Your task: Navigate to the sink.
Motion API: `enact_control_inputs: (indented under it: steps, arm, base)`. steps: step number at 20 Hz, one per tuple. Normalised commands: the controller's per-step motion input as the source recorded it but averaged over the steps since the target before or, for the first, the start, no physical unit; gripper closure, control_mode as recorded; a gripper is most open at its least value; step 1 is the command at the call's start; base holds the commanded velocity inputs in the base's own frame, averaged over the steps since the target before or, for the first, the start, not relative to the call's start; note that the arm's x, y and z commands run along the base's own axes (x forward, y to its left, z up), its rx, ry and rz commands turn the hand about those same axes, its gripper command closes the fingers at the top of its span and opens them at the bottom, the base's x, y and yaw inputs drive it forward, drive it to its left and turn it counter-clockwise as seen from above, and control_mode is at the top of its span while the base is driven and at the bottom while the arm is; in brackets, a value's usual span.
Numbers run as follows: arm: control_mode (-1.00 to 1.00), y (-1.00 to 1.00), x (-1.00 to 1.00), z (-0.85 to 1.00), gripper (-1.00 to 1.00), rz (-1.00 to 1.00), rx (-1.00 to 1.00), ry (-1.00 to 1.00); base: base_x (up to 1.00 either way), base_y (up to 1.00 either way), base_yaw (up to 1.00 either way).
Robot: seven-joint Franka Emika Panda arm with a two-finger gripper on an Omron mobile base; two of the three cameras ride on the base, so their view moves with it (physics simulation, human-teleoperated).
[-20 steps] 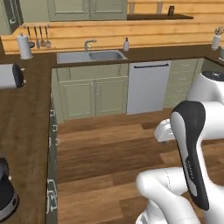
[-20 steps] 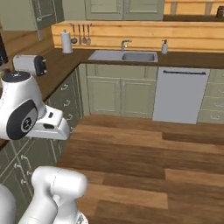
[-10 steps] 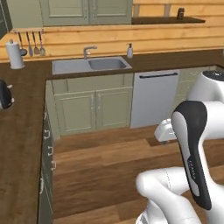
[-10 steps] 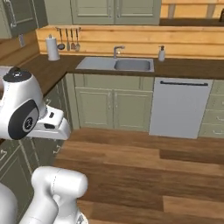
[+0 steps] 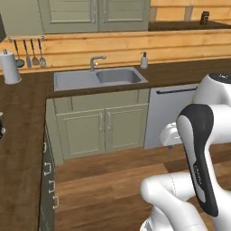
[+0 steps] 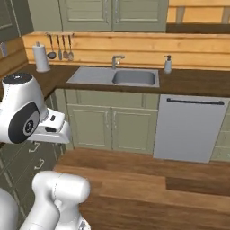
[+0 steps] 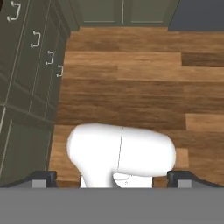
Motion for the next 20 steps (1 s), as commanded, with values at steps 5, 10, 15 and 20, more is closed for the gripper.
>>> enact_control_inputs:
  steps: [5, 10, 15, 20]
  arm:
    - [1.00, 0.00, 0.00, 0.00, -1.00, 0.00, 0.00, 0.00]
    - [1.00, 0.00, 0.00, 0.00, -1.00, 0.00, 0.00, 0.00]
    - [1.00, 0.00, 0.00, 0.00, -1.00, 0.00, 0.00, 0.00]
    - [1.00, 0.00, 0.00, 0.00, -1.00, 0.00, 0.00, 0.00]
  base:
    - [1.00, 0.00, 0.00]
    - [1.00, 0.00, 0.00]
    - [1.00, 0.00, 0.00]
    - [1.00, 0.00, 0.00]
